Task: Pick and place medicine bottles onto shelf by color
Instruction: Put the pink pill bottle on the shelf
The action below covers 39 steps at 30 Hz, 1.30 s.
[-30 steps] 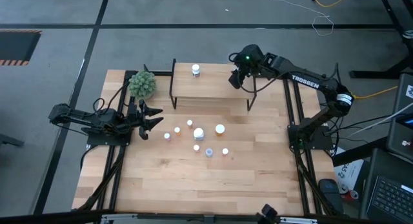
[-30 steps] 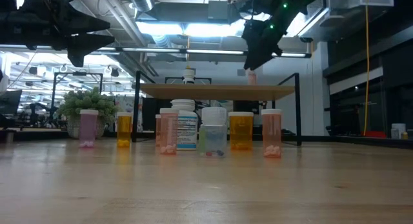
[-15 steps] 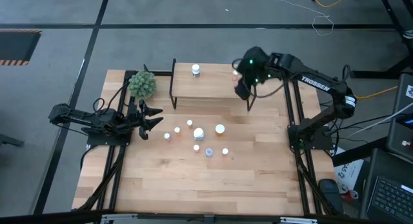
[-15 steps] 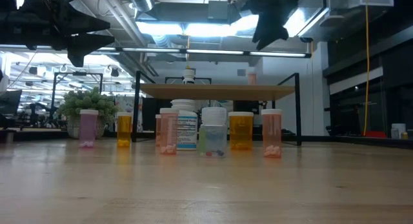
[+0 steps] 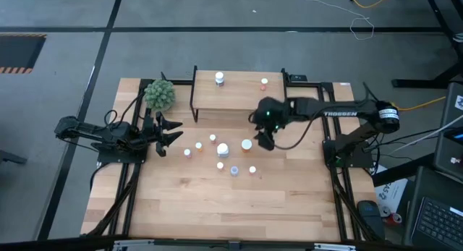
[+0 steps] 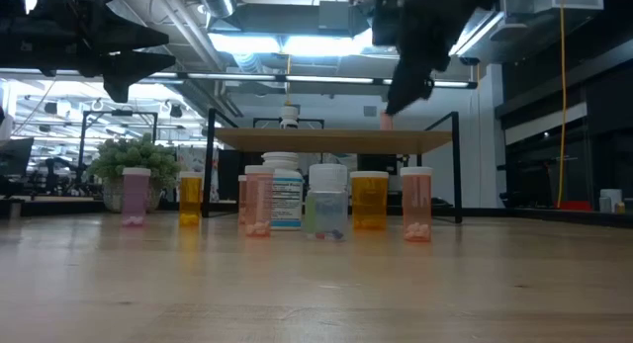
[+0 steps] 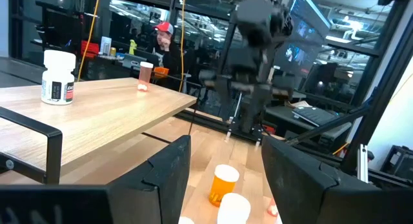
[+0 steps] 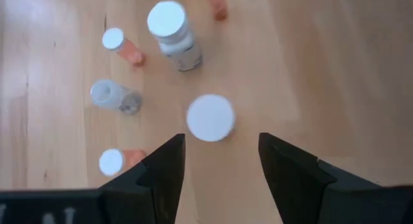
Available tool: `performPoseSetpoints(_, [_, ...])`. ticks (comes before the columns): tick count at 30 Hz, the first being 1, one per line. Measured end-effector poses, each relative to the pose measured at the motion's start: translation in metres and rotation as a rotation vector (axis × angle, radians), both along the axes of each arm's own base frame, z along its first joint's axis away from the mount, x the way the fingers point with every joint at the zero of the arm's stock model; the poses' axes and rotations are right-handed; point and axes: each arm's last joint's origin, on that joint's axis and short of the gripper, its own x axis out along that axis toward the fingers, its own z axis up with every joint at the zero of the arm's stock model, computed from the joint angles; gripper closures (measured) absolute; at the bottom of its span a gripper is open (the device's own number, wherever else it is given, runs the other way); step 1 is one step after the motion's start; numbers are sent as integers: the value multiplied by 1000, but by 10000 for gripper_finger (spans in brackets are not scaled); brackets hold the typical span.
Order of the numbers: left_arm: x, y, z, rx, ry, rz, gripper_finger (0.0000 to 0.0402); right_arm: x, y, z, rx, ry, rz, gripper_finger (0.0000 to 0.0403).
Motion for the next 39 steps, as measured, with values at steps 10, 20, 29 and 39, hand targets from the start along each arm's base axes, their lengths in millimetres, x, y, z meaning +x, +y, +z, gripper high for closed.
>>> performPoseSetpoints(10, [0,0,0,1,0,0,215,-7,61,-44,60,5,115,203])
performPoseSetpoints(20, [0,0,0,2,1,1,215,-10,114,-51,-118,-136,221,203])
performPoseSetpoints(29, [0,0,0,3,5,1,215,-3,127,-66,-150,-132,221,203])
performPoseSetpoints(39, [0,0,-1,4,10,1,215,2,126,-71,-198,-150,174,203])
